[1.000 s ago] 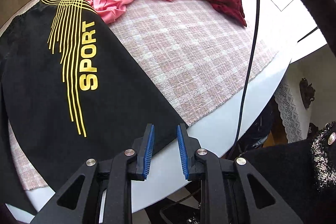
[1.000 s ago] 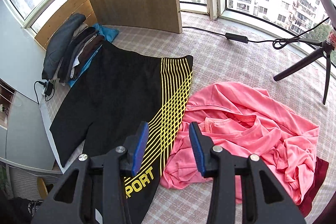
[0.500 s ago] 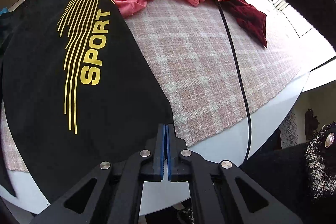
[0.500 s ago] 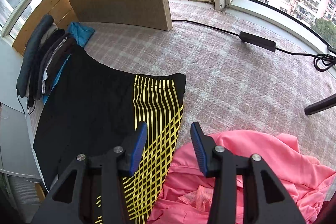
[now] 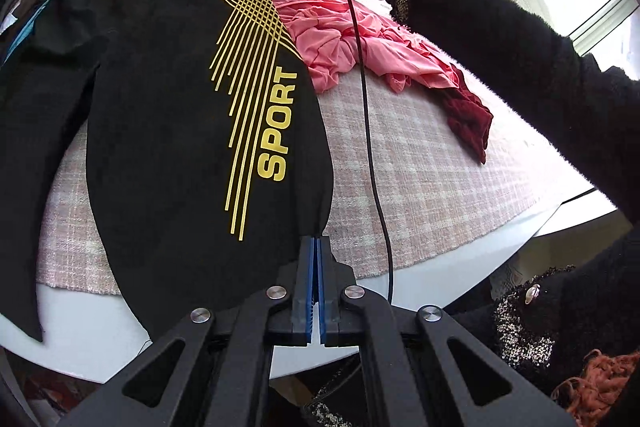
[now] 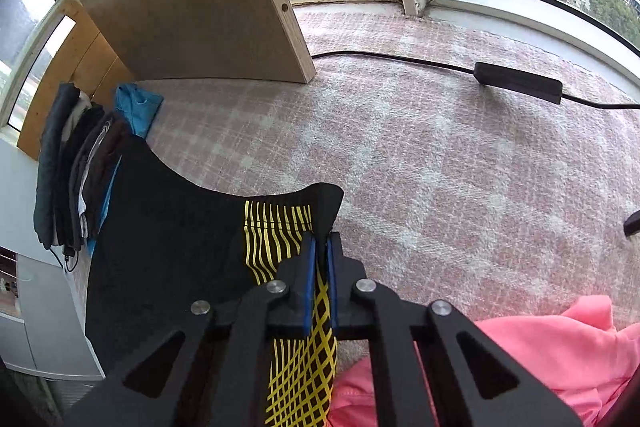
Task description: Fold clothes
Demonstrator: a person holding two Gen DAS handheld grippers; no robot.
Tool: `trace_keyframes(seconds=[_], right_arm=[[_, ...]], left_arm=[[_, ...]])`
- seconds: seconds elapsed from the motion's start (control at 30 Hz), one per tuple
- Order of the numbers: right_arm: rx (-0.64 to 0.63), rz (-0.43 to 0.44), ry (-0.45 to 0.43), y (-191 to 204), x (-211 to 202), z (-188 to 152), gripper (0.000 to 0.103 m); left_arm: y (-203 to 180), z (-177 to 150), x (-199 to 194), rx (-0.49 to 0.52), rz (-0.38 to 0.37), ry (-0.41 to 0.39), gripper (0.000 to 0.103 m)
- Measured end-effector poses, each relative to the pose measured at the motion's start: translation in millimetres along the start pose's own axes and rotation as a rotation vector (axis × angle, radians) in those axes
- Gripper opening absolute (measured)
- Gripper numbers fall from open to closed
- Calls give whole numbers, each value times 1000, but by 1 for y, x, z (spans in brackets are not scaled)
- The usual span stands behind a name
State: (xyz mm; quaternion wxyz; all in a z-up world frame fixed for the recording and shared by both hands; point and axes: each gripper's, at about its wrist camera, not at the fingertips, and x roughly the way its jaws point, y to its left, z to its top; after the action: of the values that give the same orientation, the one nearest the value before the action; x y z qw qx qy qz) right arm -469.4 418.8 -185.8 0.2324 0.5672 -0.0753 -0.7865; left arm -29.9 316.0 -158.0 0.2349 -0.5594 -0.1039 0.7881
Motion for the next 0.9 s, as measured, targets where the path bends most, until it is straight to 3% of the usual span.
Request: trace_keyframes(seconds=[0.27,0.5,0.73,0.9], right_arm=[[41,84,-55,45,-37,17,5],[3,85,-84,144,-31,38,5],[-32,0,-47,250,45,39,5],[-17,-70,-9,289,99,40,5]], left_arm=[[41,-9,-62,-62,38,-120,1],[133,-34,-123,-145,103,-202,1],[252,-57,-154,-211,113,-195,1],[308,-59,-154,-227,80,-153,1]])
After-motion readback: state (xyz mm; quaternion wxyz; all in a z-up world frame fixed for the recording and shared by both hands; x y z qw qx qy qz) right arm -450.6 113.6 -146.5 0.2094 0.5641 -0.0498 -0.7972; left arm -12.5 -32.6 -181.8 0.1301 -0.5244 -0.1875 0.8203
